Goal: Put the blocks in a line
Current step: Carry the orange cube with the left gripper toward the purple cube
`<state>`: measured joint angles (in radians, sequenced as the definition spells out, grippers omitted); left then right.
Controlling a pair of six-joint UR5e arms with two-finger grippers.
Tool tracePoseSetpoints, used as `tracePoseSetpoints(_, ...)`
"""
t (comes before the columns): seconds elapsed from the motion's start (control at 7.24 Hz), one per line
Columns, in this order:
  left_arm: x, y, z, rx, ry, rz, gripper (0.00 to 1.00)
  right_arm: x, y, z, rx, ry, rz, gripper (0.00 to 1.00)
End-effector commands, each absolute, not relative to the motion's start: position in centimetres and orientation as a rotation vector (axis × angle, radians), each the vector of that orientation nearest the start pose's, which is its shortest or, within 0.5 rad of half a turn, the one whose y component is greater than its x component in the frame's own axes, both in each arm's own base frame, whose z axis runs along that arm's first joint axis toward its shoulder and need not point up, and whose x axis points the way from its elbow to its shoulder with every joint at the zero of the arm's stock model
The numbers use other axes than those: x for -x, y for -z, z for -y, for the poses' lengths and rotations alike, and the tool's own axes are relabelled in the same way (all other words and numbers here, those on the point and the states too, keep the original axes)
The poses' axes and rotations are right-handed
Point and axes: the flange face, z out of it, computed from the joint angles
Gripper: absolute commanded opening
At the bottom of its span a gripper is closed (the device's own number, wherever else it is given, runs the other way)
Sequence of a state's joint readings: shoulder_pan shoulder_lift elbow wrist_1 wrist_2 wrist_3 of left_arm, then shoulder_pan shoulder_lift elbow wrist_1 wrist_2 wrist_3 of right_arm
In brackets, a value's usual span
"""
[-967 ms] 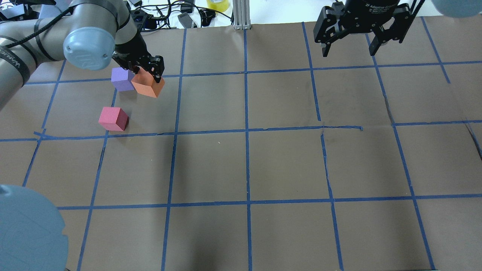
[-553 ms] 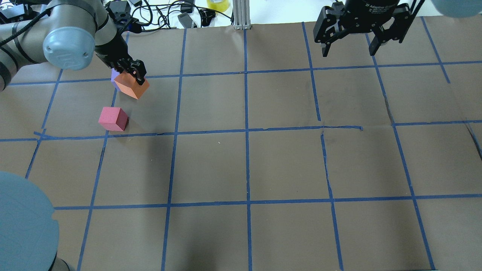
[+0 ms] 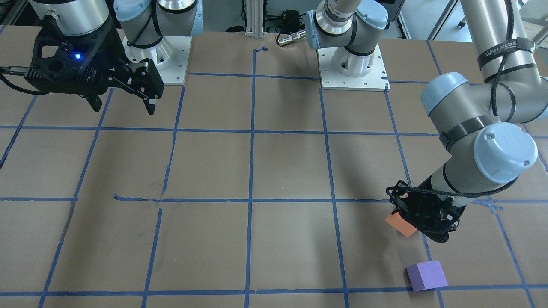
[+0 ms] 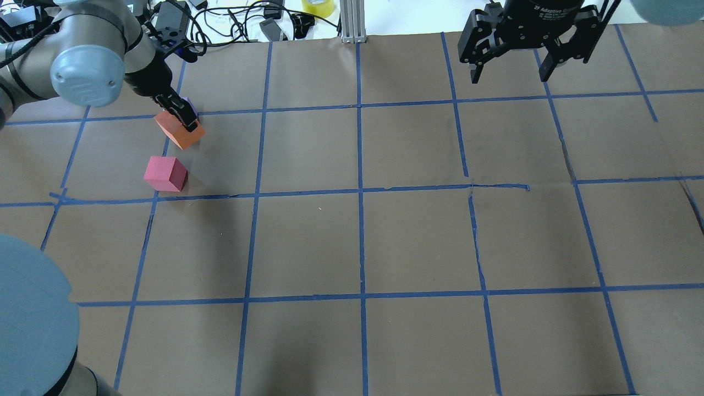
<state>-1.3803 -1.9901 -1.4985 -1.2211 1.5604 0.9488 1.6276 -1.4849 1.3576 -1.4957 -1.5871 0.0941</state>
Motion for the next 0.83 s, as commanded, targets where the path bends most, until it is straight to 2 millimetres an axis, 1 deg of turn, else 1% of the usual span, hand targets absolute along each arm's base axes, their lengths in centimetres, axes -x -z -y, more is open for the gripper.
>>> tracePoseSetpoints(0.0, -1.1, -30.7, 65.8, -1.370, -0.005, -2.847, 0.00, -16.2, -54.1, 52.2, -0.059, 0.084, -3.151, 1.00)
tracePoseSetpoints(0.28, -4.4, -30.0, 66.5, -1.609, 0.009, -2.735, 0.00, -16.2, -54.1, 52.2, -0.061, 0.084, -3.151, 1.00)
tracePoseSetpoints(0.41, -5.9, -29.3, 66.8, -1.664, 0.037, -2.717, 0.00, -16.2, -54.2, 52.2, -0.061, 0.086, -3.151, 1.00)
tracePoseSetpoints(0.55, -6.4, -29.0, 67.7, -1.763, 0.022, -2.633, 0.00, -16.2, -54.1, 52.2, -0.061, 0.084, -3.151, 1.00)
tracePoseSetpoints(0.69, -6.8, -29.1, 68.4, -1.841, 0.018, -2.549, 0.00, -16.2, -54.1, 52.2, -0.059, 0.084, -3.151, 1.00)
